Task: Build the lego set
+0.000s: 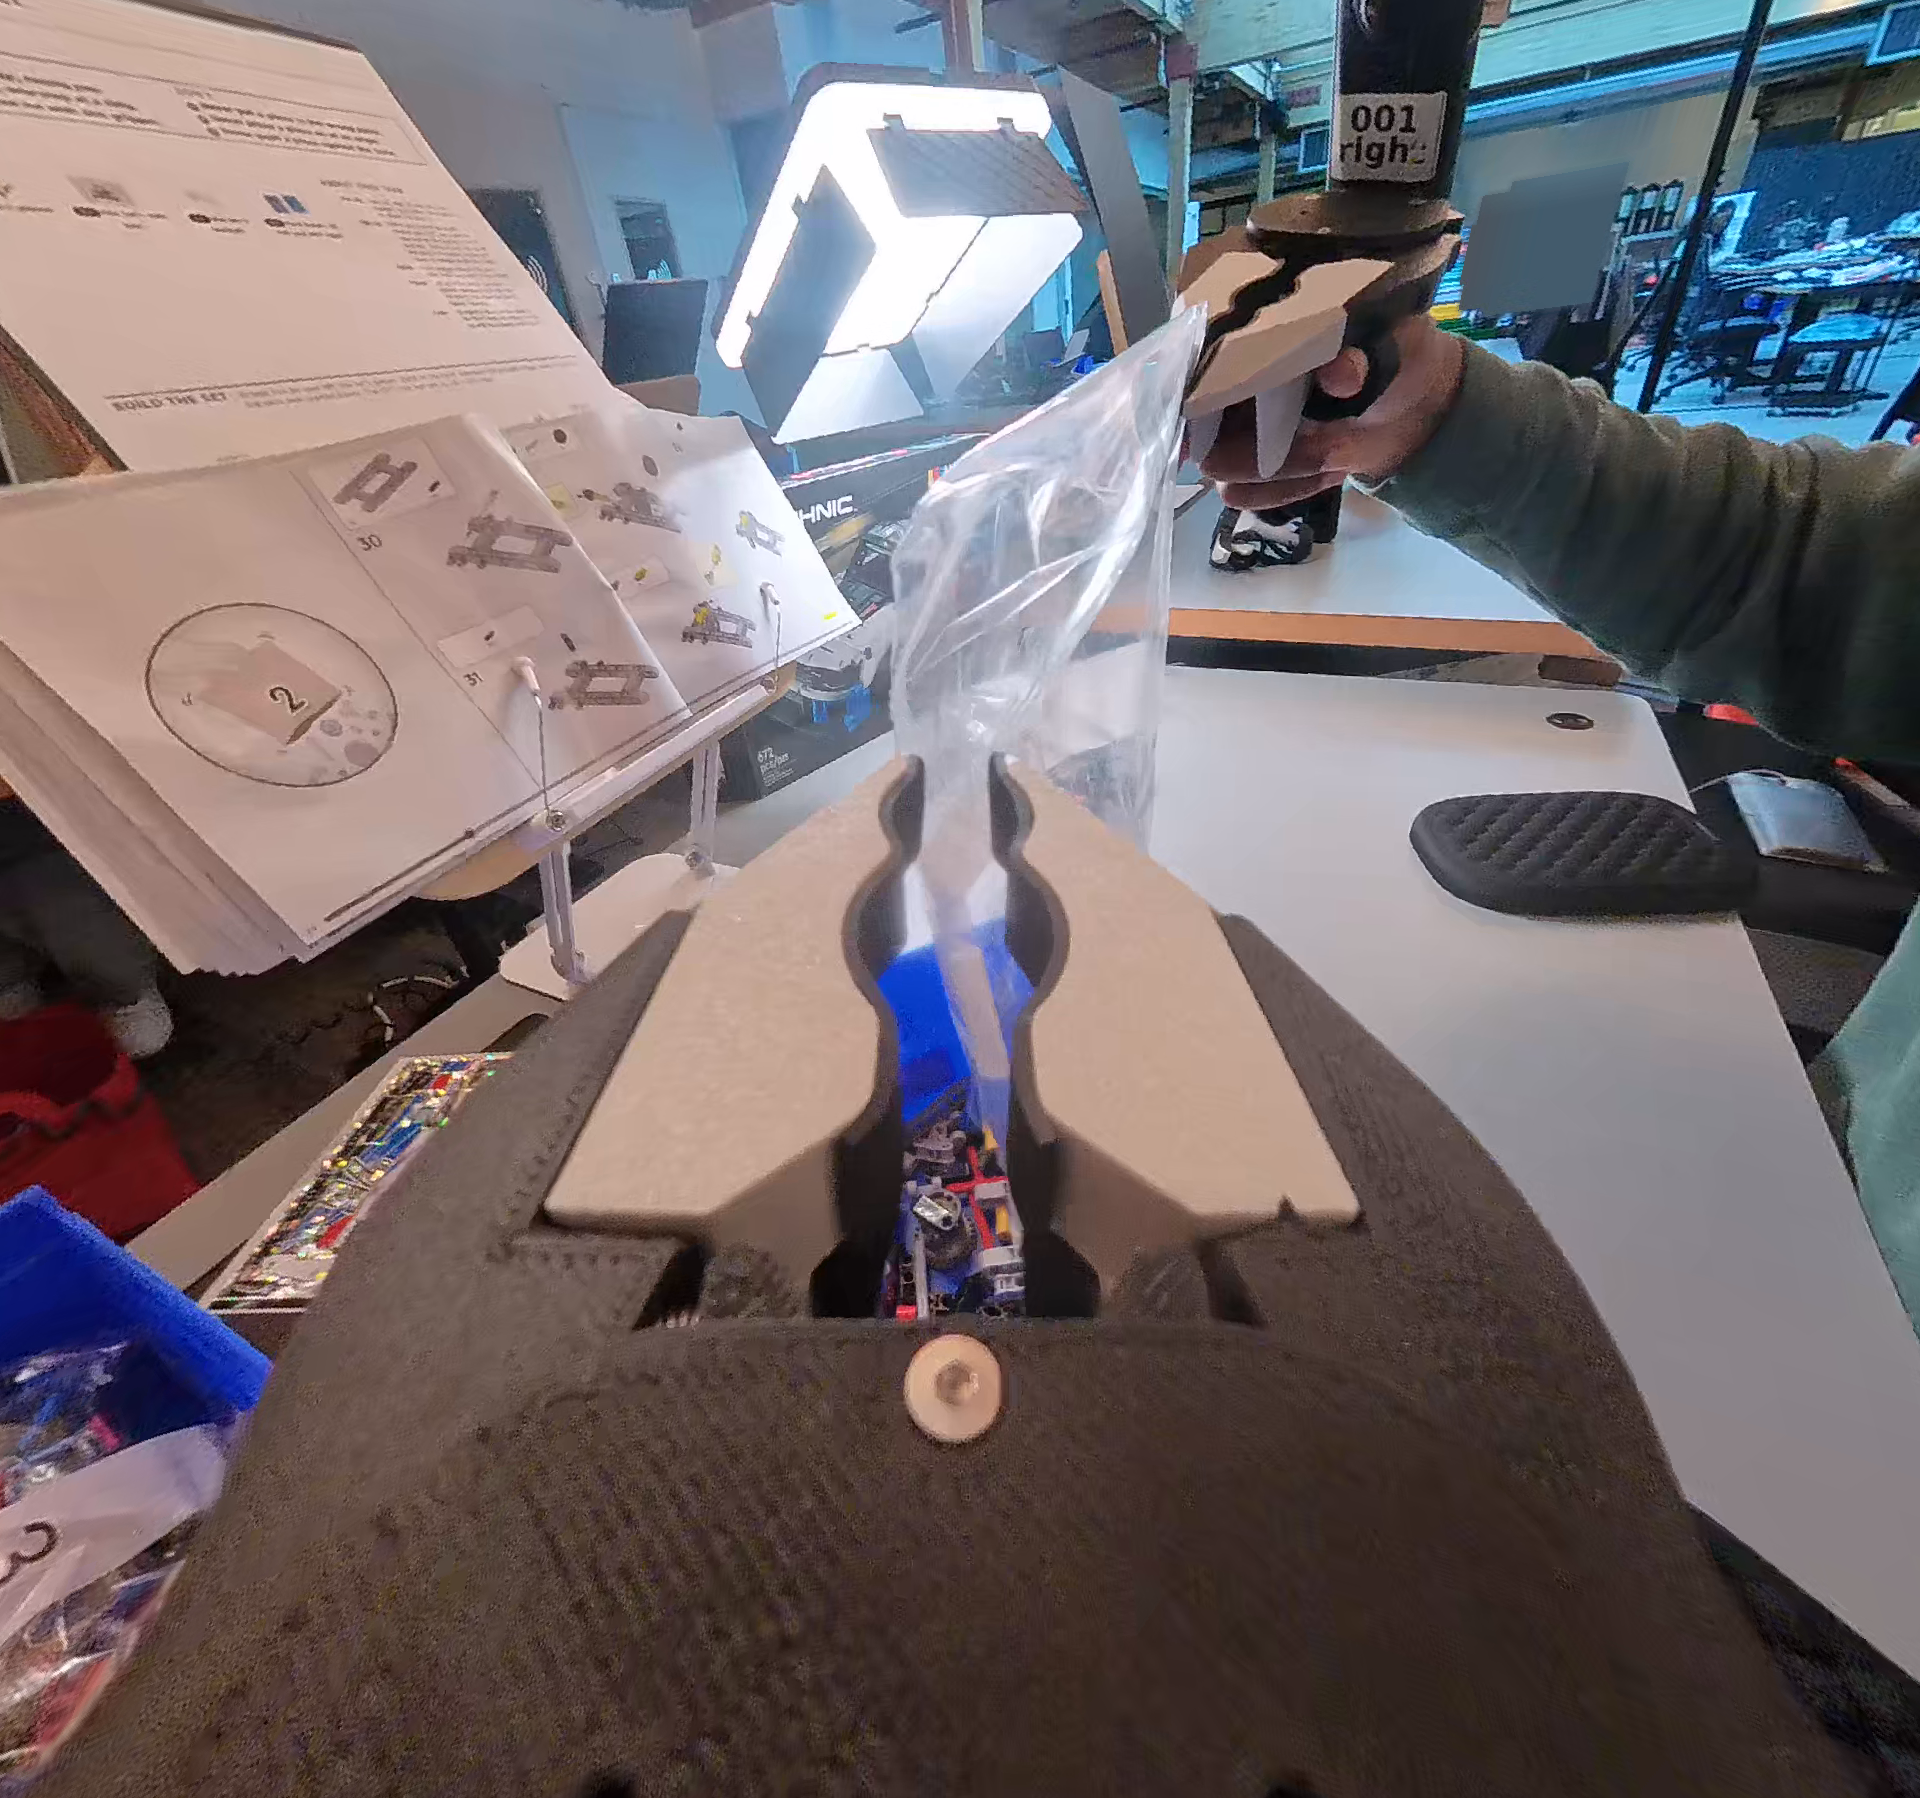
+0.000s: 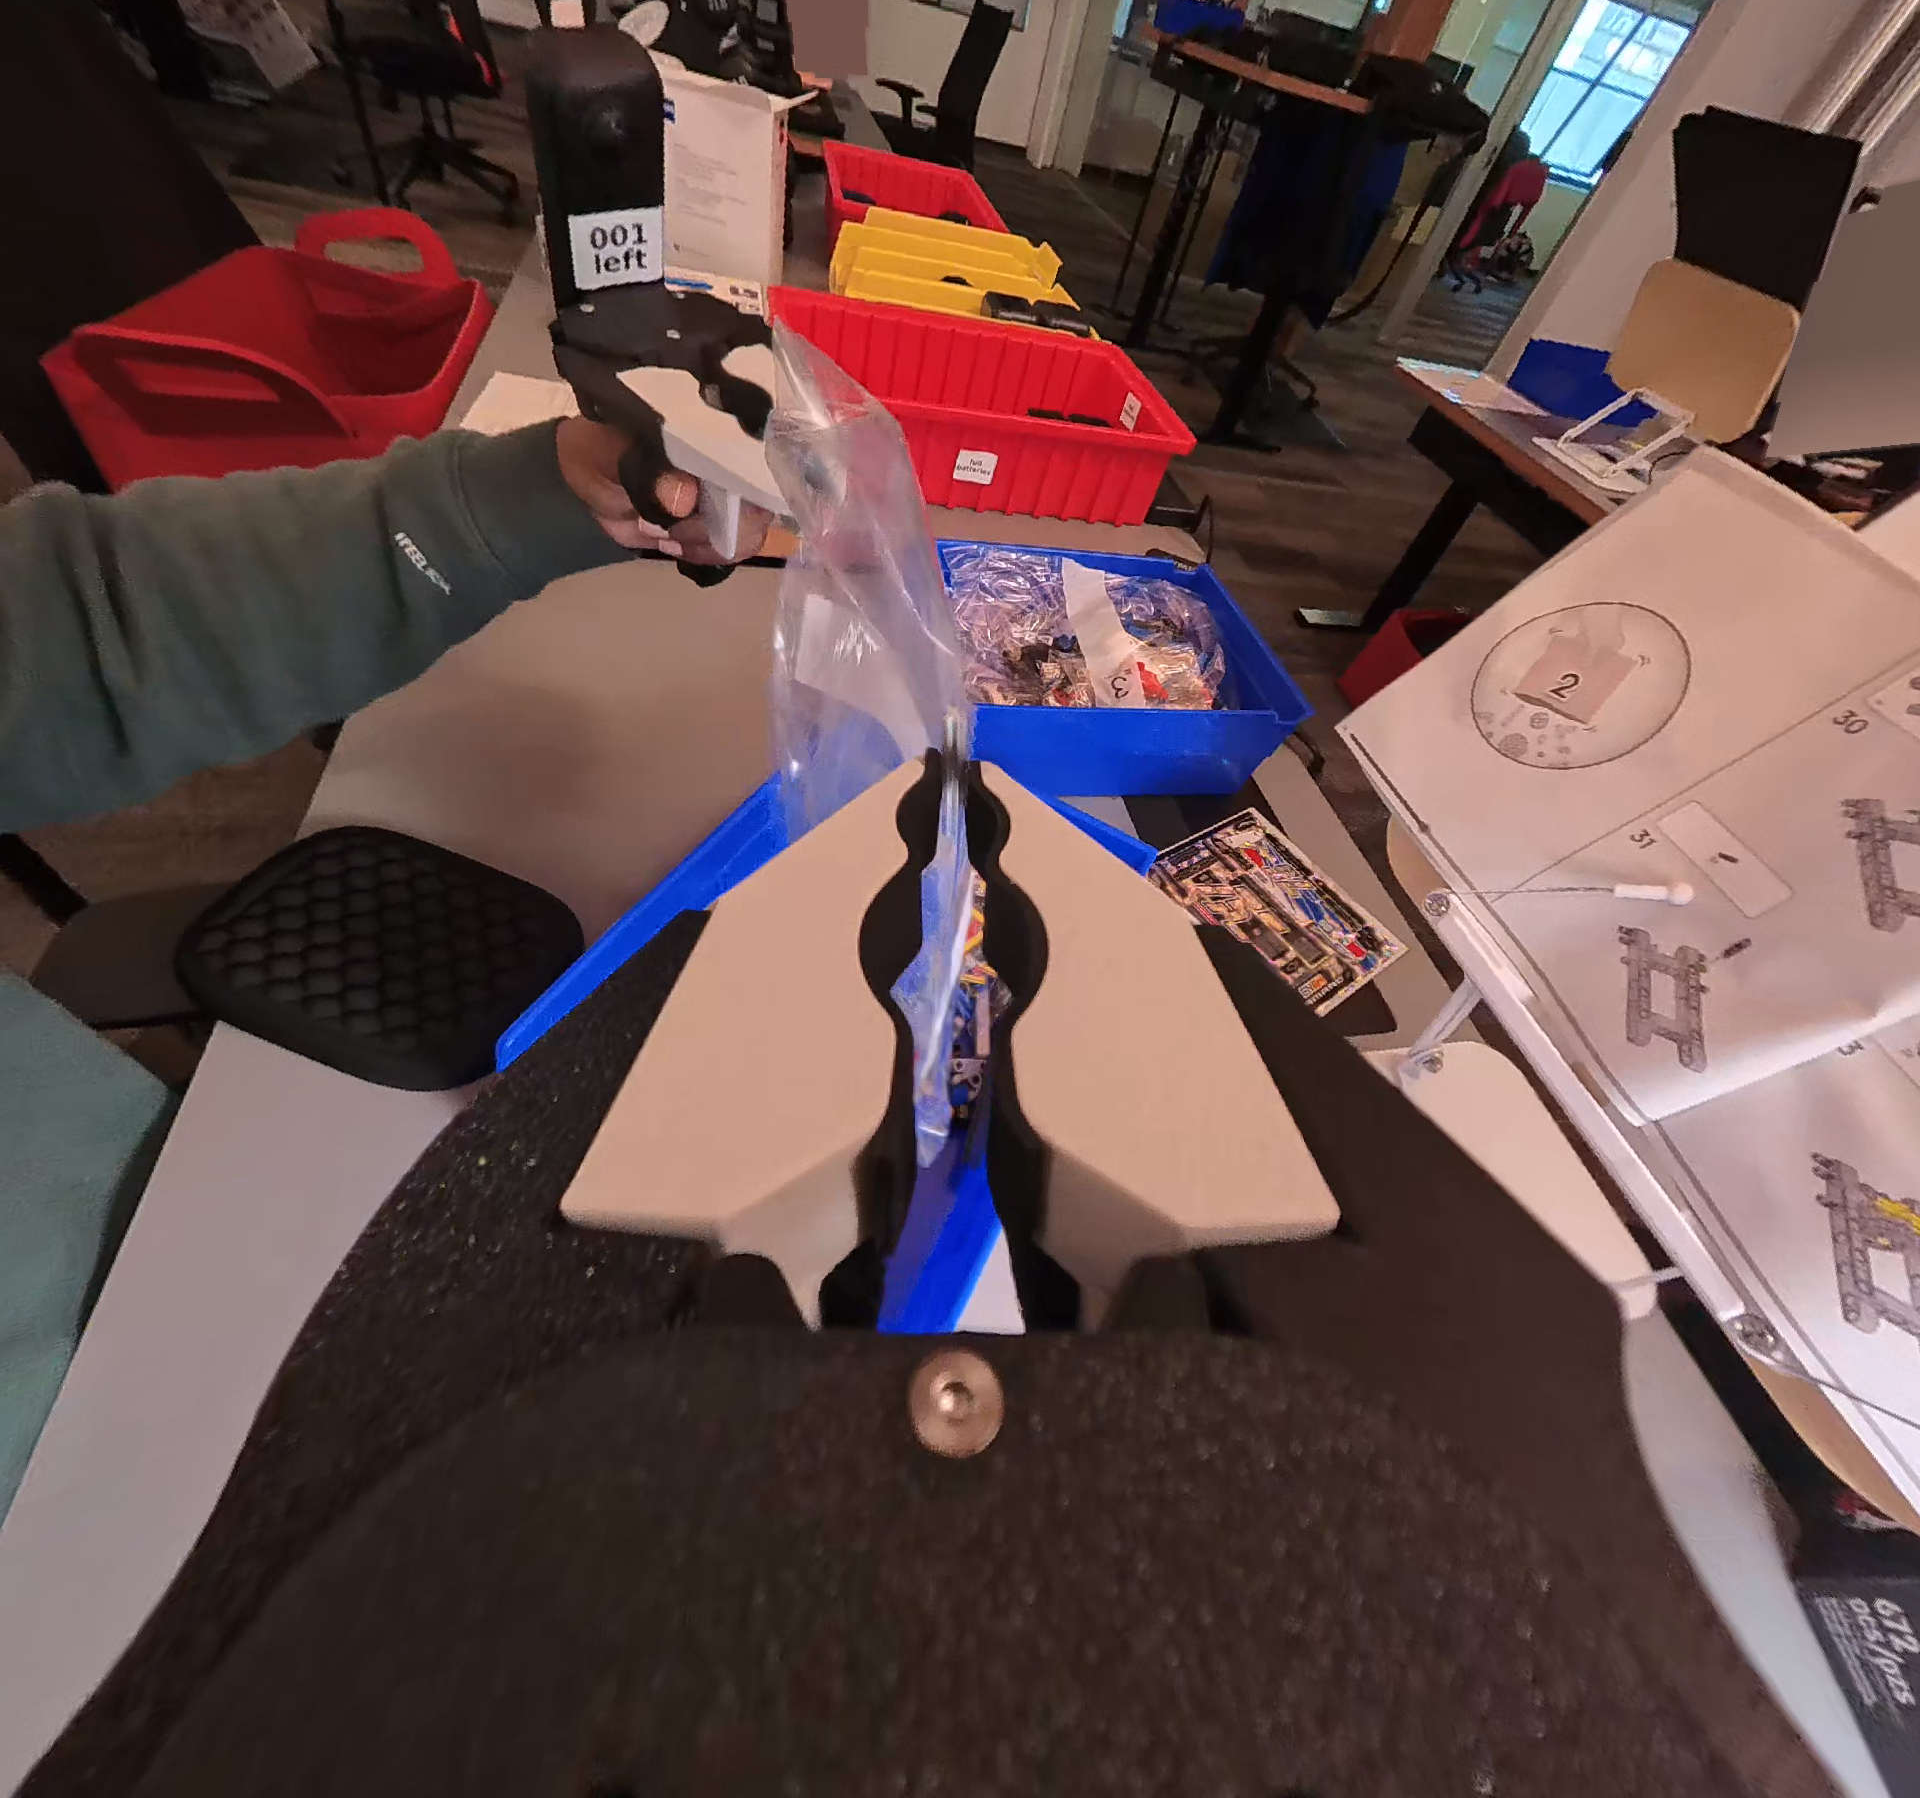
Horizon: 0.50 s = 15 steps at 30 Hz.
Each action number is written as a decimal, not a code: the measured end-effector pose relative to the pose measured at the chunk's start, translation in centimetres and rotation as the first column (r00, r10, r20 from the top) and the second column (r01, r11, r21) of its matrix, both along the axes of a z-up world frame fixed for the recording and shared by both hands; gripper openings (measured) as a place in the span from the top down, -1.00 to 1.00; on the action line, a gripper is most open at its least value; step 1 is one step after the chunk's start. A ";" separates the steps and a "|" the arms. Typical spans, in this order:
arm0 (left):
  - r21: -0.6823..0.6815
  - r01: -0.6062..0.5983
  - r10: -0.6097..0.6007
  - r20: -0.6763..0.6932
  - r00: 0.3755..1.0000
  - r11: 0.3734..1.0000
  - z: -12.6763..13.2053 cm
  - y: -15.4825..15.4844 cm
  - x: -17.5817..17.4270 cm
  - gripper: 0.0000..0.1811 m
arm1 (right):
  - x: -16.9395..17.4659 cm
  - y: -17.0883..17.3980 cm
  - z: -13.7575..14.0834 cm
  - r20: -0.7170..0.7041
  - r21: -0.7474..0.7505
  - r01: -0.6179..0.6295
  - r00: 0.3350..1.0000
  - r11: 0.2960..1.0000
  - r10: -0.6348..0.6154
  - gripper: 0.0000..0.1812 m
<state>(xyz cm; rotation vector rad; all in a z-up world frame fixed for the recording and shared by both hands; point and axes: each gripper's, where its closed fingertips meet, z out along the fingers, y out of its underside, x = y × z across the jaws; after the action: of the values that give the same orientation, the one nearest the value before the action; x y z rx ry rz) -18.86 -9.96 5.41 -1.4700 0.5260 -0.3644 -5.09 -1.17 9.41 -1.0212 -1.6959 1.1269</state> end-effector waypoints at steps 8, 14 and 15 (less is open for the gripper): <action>-0.110 0.118 -0.108 0.086 0.990 0.987 -6.6 3.0 3.2 0.50 | 0.6 2.4 0.0 -0.051 -0.178 -0.002 0.999 0.984 -0.007 0.97; -0.150 0.215 -0.208 0.061 0.976 0.965 -6.9 5.2 4.4 0.98 | 1.1 5.1 0.9 -0.092 -0.205 0.043 0.994 0.978 -0.063 0.97; -0.157 0.234 -0.225 0.070 0.972 0.960 -6.6 5.2 4.3 1.00 | 1.3 5.7 0.9 -0.092 -0.206 0.060 0.992 0.977 -0.080 0.97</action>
<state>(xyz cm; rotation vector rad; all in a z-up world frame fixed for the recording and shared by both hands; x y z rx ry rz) -14.52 -4.79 -1.22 -1.5570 0.6399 -0.6398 -3.79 4.57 10.34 -1.1214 -1.4768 1.3028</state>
